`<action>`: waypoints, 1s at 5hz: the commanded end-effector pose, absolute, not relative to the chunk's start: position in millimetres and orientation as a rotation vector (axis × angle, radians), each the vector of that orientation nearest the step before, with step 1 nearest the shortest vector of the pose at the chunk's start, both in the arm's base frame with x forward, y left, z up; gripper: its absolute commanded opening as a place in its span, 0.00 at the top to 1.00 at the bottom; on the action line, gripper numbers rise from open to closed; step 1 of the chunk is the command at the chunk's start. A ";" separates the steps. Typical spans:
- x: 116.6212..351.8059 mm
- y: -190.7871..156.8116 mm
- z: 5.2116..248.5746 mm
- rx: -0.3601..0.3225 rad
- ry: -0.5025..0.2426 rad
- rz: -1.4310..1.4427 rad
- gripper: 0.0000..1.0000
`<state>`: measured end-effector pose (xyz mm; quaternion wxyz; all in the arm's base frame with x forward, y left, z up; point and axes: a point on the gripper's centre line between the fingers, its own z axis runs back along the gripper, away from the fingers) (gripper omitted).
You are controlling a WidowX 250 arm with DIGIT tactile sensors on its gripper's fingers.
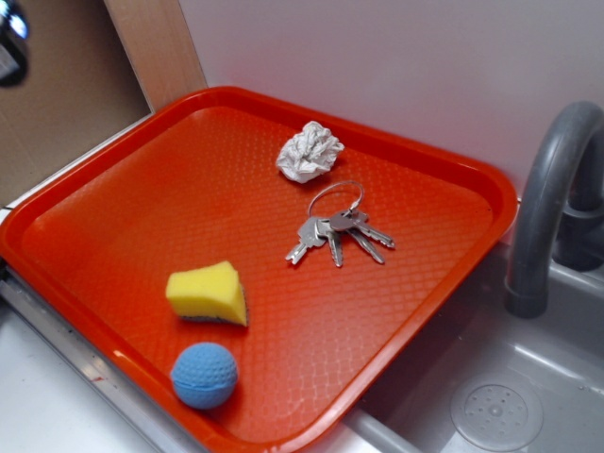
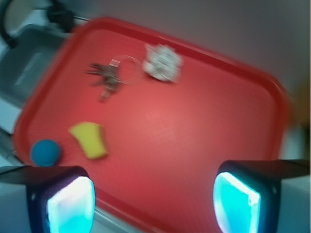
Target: Grab the green sponge.
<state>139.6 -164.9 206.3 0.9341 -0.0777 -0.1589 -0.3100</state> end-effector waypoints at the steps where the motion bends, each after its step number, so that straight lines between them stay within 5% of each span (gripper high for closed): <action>1: 127.8 -244.7 155.0 -0.095 -0.298 -0.802 0.00; 3: 126.2 -265.2 84.7 -0.087 -0.129 -0.801 0.00; 5: 130.8 -254.3 40.0 -0.039 -0.005 -0.777 0.00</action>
